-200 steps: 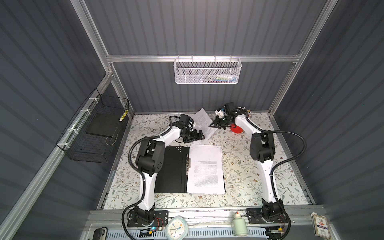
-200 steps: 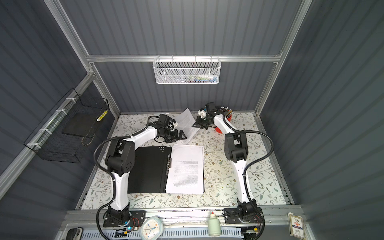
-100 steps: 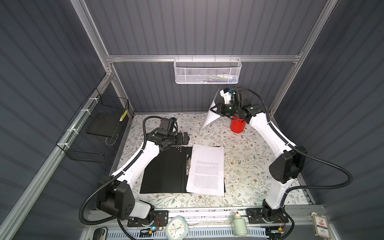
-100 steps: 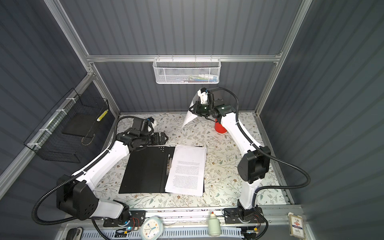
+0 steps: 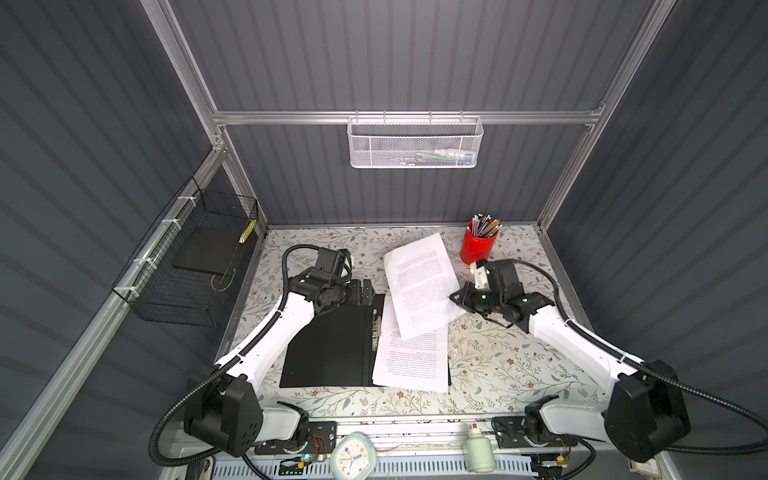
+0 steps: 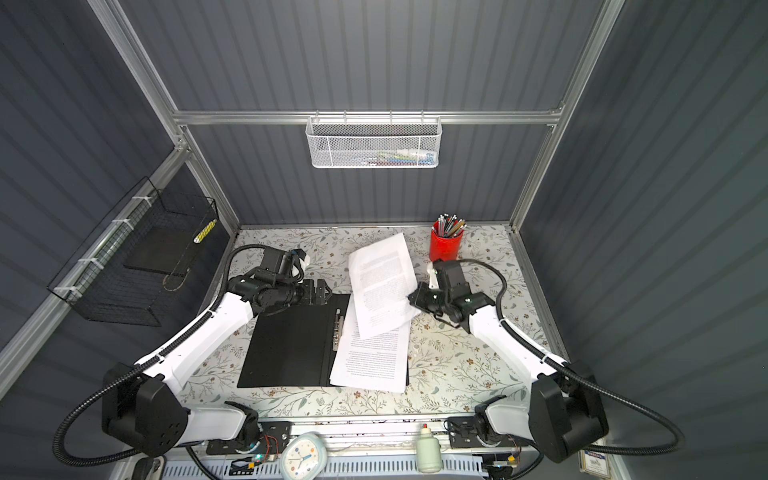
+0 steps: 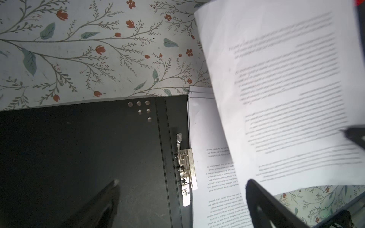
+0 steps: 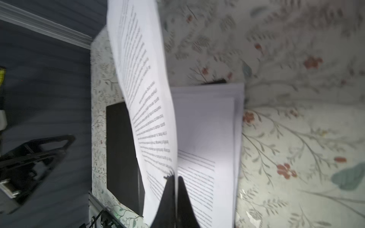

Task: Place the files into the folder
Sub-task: 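Lift the printed sheet with the right gripper and carry it onto the folder stack, then lower the sheet onto the stack and smooth it with the right gripper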

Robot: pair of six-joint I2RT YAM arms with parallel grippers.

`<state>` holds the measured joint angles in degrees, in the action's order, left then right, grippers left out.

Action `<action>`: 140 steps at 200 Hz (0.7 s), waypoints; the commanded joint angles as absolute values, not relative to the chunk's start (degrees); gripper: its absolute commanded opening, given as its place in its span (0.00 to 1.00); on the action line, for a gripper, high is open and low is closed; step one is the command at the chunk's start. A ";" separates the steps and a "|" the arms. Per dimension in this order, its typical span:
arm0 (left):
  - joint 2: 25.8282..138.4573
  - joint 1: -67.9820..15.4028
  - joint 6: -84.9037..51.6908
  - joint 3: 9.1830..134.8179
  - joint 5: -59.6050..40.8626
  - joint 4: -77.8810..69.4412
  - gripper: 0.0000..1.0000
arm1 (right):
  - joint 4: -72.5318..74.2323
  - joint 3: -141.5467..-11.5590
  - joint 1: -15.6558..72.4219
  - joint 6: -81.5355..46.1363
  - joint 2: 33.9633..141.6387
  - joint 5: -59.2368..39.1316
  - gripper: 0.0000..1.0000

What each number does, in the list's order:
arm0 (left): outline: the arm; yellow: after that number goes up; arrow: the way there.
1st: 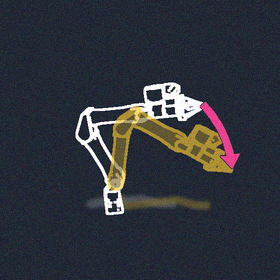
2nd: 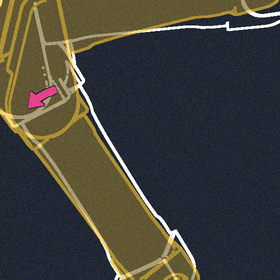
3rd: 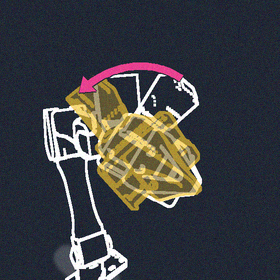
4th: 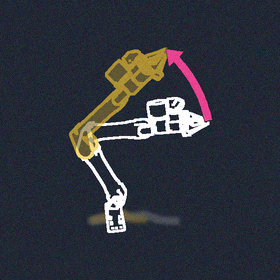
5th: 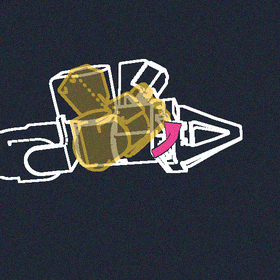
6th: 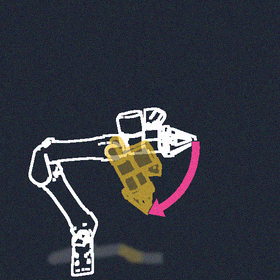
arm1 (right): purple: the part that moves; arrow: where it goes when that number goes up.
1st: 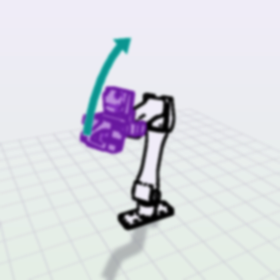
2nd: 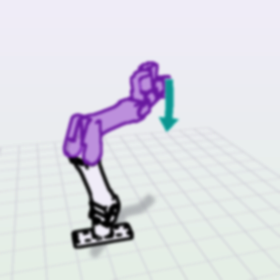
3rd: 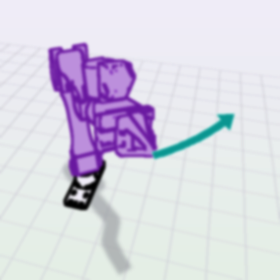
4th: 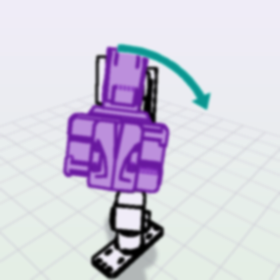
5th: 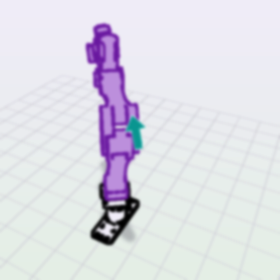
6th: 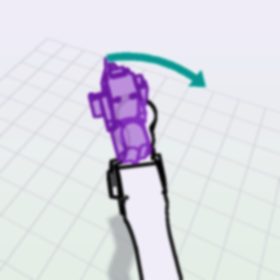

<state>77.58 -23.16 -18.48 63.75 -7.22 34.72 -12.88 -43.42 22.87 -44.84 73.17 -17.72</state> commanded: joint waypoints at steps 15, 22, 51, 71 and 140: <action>77.42 -22.76 -17.34 62.14 -10.07 35.51 1.00 | -3.99 -35.71 27.31 -56.00 71.41 -10.79 0.00; 77.43 -22.76 -17.40 62.12 -10.09 35.57 1.00 | -3.75 -34.66 28.18 -57.97 71.23 -9.76 0.00; 77.10 -22.77 -17.66 61.74 -10.37 35.42 1.00 | -3.60 -31.53 31.06 -63.52 68.59 -4.92 0.00; 76.99 -22.76 -17.67 61.73 -10.53 35.50 1.00 | -4.37 -30.84 32.95 -65.95 67.20 -2.42 0.00; 77.34 -22.76 -17.32 61.68 -12.08 35.82 1.00 | -3.32 -30.65 38.92 -68.31 69.15 -1.97 0.00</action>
<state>77.58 -23.16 -18.39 62.26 -10.41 34.76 -3.81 -31.18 37.17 -66.35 68.23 -4.23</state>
